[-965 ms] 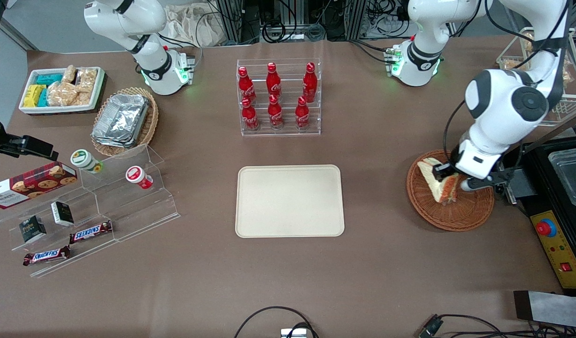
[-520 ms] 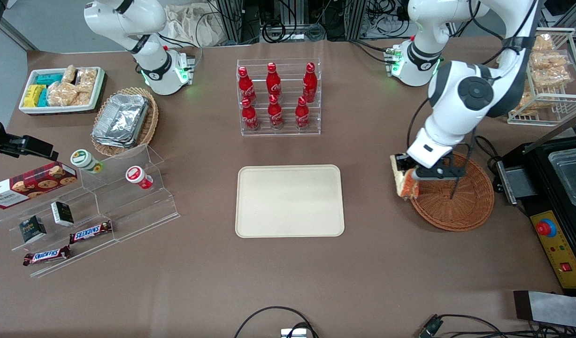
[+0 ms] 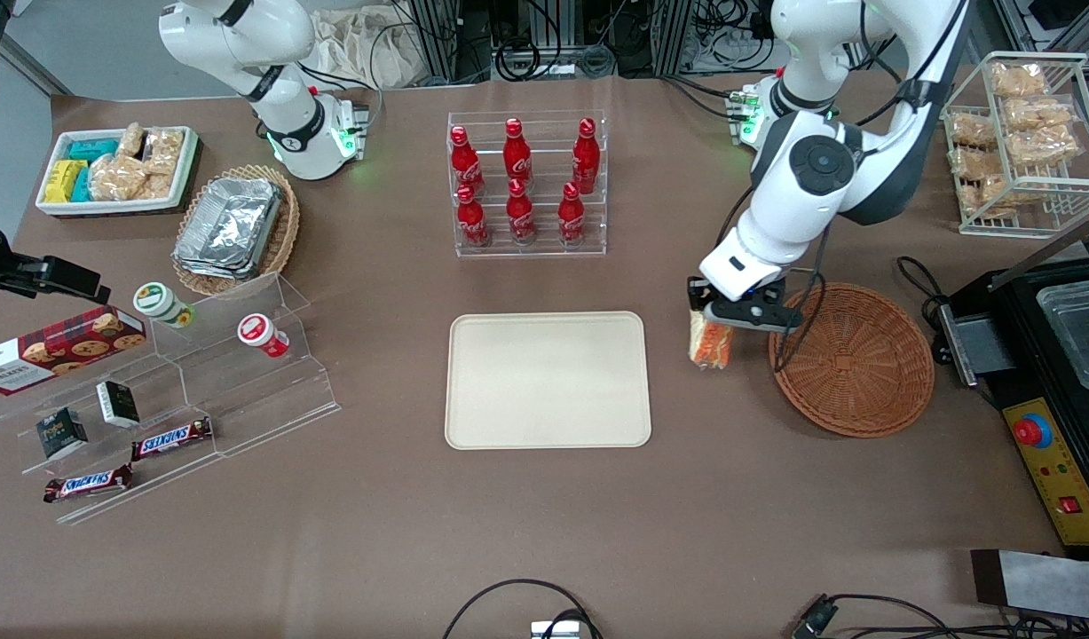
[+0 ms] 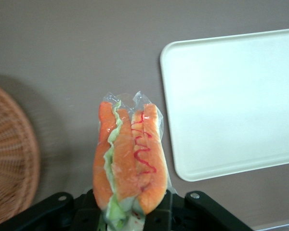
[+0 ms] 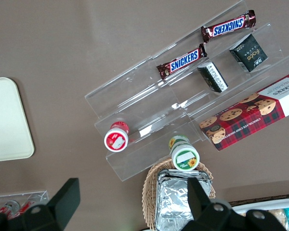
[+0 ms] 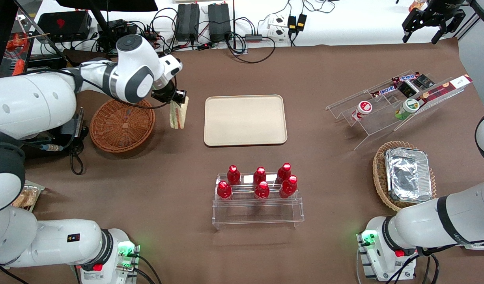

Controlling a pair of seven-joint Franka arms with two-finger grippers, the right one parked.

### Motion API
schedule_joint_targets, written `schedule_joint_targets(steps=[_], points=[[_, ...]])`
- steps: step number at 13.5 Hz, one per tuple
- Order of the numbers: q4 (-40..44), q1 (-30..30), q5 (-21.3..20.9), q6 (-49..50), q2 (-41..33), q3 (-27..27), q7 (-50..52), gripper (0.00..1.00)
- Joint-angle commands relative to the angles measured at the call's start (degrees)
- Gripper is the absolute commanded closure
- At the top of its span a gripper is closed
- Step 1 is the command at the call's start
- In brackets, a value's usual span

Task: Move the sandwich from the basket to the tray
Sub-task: 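Lift the sandwich and carry it toward the cream tray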

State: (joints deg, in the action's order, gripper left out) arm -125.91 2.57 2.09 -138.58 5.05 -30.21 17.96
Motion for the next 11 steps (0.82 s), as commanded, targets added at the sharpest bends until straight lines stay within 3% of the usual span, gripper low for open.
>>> schedule_joint_targets(steps=[1,5,11], points=[[5.31,0.33,-0.60,-0.55,5.92,-2.74,2.68,0.73],[8.31,-2.12,-1.12,-0.99,10.68,-3.19,4.10,0.73],[13.75,-4.14,-6.30,-1.08,17.88,-3.19,8.04,0.72]])
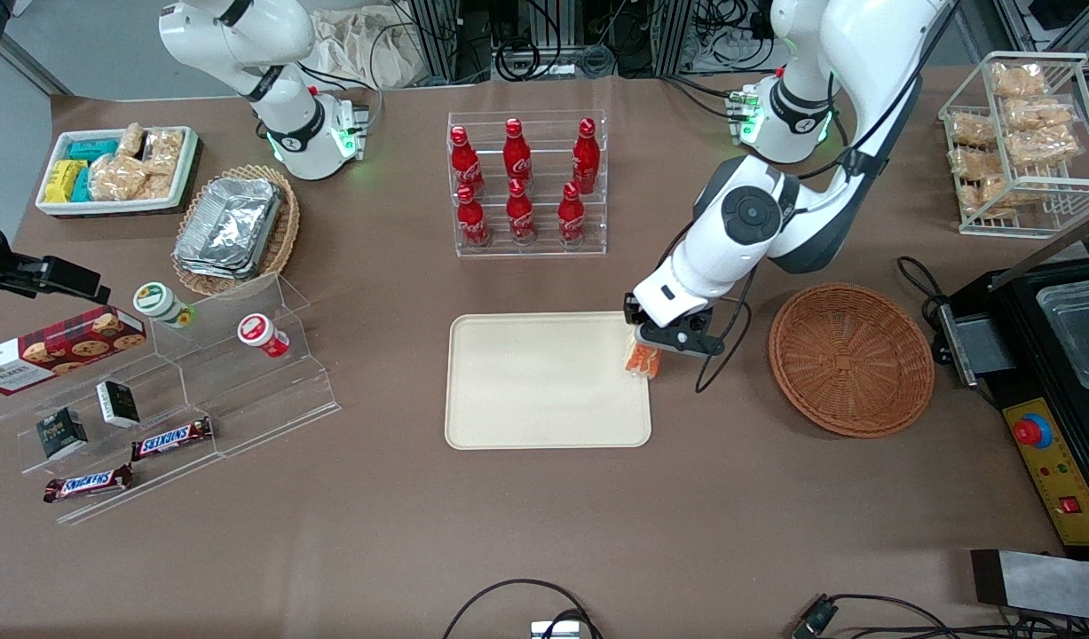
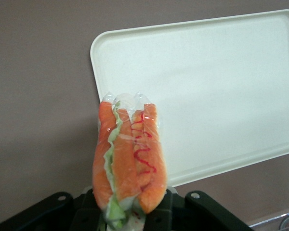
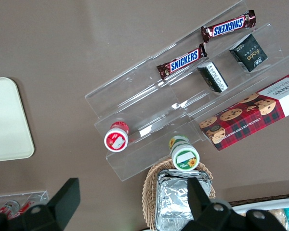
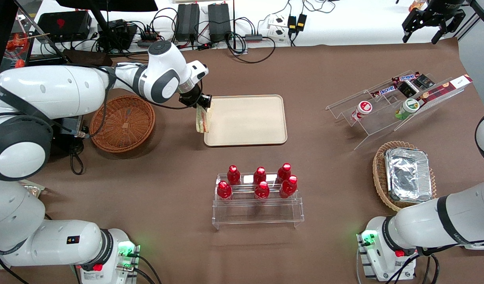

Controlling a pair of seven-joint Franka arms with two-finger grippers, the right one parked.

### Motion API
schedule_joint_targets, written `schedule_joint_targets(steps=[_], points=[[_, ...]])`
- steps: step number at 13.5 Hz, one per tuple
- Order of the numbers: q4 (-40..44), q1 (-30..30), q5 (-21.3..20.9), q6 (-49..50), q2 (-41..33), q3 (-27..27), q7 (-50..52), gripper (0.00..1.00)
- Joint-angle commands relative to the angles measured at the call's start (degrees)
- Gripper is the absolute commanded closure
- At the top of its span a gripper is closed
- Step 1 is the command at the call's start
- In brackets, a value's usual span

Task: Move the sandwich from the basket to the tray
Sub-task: 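Lower the sandwich onto the cream tray with the left gripper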

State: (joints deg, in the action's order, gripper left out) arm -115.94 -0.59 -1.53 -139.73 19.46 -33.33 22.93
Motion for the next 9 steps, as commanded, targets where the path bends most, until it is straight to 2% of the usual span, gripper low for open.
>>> schedule_joint_targets(steps=[1,6,9], points=[[4.75,-1.34,-3.99,0.08,4.79,-0.06,4.48,0.72],[10.55,-3.97,-14.00,0.16,11.73,0.20,15.63,0.72],[12.84,-5.47,-17.53,0.43,14.55,0.20,19.68,0.72]])
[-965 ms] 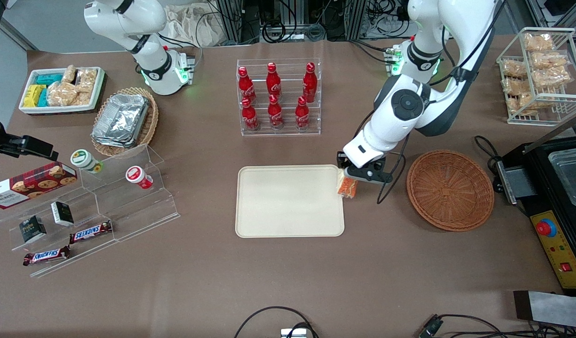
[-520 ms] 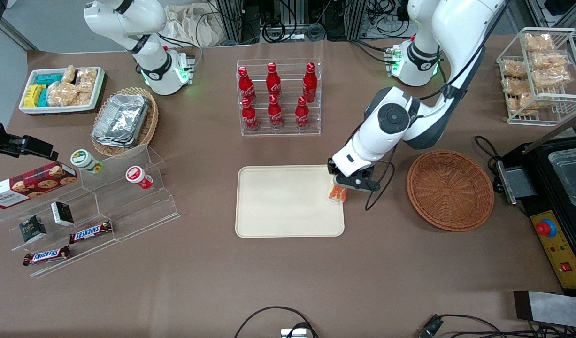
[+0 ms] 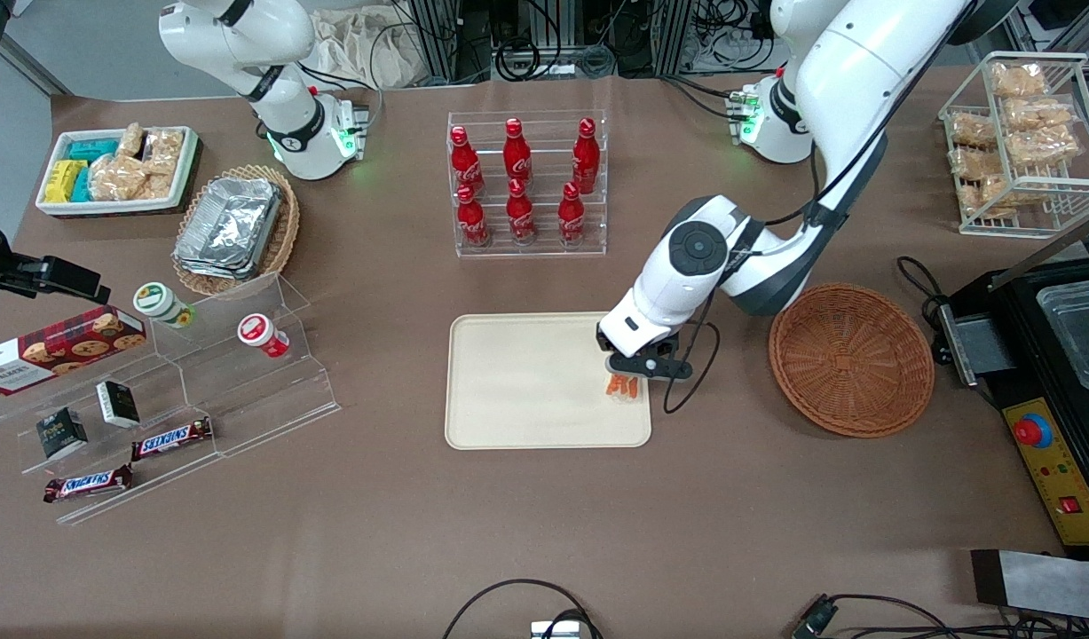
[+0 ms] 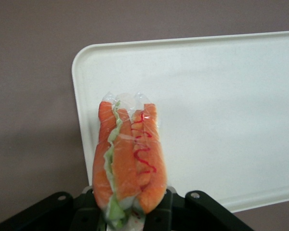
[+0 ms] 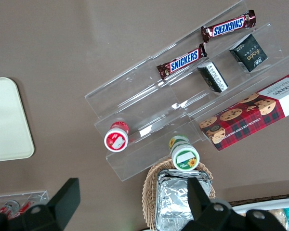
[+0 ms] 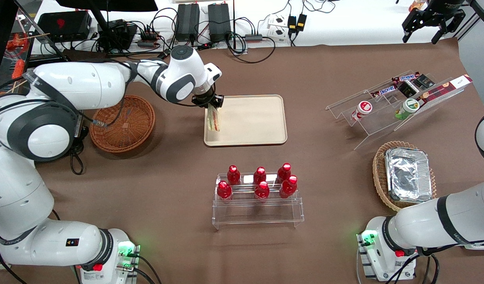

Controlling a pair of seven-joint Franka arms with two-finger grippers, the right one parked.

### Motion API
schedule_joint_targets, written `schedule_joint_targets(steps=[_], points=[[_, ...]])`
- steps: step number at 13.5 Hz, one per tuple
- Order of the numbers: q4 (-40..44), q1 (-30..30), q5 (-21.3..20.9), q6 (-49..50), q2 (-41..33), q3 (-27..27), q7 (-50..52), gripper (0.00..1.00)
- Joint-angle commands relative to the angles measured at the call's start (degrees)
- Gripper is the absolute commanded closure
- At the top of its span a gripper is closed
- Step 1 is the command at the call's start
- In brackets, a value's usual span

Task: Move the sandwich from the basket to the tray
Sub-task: 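Lower the sandwich onto the cream tray with the left gripper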

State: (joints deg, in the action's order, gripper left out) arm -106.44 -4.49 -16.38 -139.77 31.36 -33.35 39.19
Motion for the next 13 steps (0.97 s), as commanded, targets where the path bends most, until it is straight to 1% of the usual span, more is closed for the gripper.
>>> schedule_joint_targets(steps=[1,6,11,13], points=[[3.51,-2.10,-3.91,0.46,3.18,0.31,4.57,0.72],[4.04,-2.98,-9.36,0.46,5.90,0.31,8.62,0.72],[4.83,-3.07,-16.39,0.37,8.98,0.31,13.27,0.72],[4.92,-3.07,-18.32,0.37,9.69,0.31,14.94,0.72]])
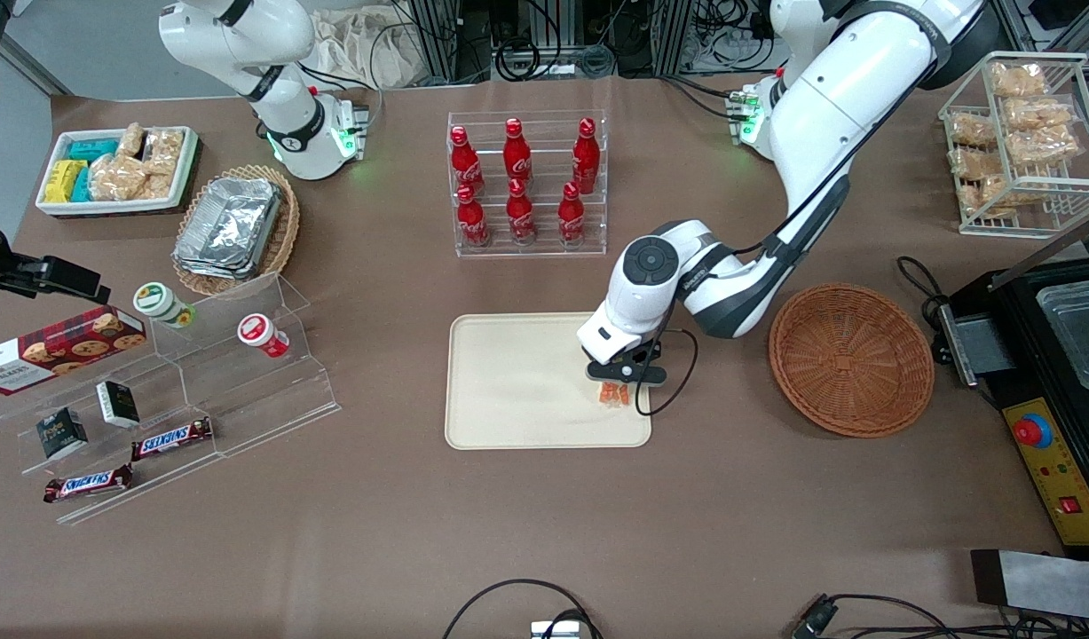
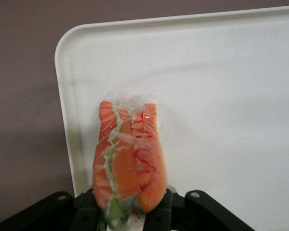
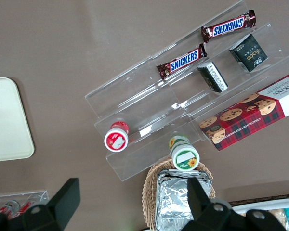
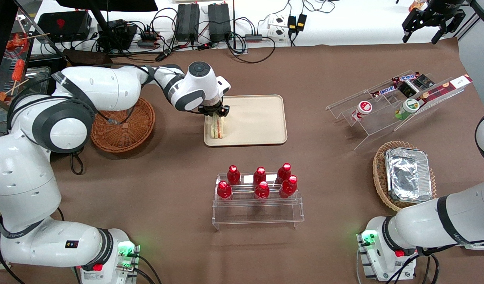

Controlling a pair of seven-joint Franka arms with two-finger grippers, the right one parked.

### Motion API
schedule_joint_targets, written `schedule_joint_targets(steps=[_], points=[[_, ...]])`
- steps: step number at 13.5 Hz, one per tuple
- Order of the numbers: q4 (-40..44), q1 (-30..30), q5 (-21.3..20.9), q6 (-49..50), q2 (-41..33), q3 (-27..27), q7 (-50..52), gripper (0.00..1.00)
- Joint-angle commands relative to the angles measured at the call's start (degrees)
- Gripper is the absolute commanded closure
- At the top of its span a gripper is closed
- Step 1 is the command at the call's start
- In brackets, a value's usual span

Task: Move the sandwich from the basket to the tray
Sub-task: 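Lower the sandwich onto the cream tray with the left gripper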

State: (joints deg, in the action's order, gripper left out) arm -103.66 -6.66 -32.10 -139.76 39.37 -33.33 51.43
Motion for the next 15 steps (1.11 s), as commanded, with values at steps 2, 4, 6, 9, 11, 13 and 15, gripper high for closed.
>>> schedule_joint_targets(steps=[2,4,6,9,11,13,15], points=[[2.15,-0.98,-2.70,0.27,1.85,0.20,2.97,0.71],[2.15,-0.90,-2.70,0.27,1.85,0.28,2.97,0.46],[2.15,-0.90,-2.70,0.27,1.68,0.28,2.89,0.09],[3.64,-0.72,-2.61,0.54,1.33,0.20,2.45,0.02],[3.90,-0.20,-2.53,0.71,0.80,0.20,2.27,0.01],[3.82,0.07,-2.44,0.98,0.01,0.20,2.27,0.01],[4.08,0.25,-2.35,1.85,-0.86,0.20,2.27,0.01]])
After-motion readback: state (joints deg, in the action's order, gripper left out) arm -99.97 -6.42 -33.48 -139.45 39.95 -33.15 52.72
